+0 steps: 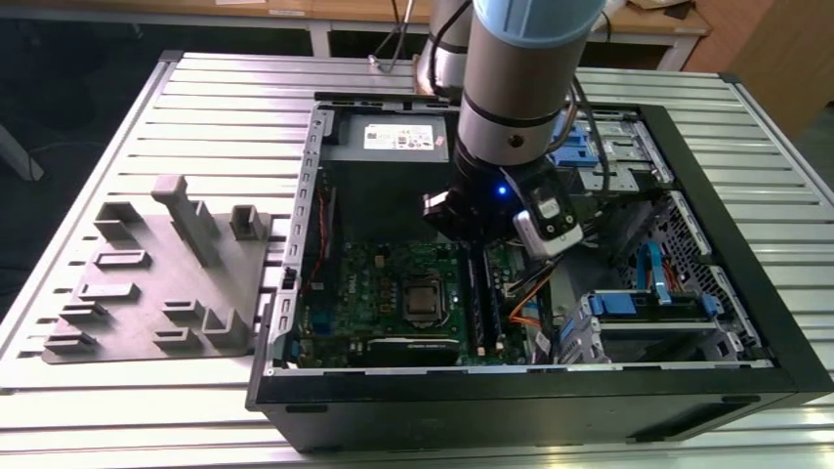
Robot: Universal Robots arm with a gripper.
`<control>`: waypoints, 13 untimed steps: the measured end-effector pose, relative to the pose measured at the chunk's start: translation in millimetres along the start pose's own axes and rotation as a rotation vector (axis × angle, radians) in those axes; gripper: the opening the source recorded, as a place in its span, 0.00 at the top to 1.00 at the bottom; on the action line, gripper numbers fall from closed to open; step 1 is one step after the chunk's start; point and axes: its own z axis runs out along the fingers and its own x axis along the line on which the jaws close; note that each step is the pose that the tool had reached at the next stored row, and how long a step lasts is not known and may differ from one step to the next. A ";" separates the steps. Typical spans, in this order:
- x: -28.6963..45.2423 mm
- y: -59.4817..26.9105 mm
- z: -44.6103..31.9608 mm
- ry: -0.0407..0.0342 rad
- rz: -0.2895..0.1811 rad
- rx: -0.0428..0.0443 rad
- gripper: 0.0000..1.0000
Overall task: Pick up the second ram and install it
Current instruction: 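Press down the second ram until it locks into place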
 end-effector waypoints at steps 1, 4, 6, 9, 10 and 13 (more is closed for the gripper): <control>0.2 1.3 0.6 0.0000 0.000 0.0000 0.93; 0.5 6.0 2.7 0.0000 0.000 0.0000 0.93; 0.6 9.7 4.5 0.0000 0.000 0.0003 0.93; 0.9 13.4 7.6 -0.0001 0.000 0.0017 0.93; 0.8 13.7 8.1 -0.0001 0.000 0.0022 0.93; 1.0 14.1 8.9 -0.0001 0.000 0.0034 0.93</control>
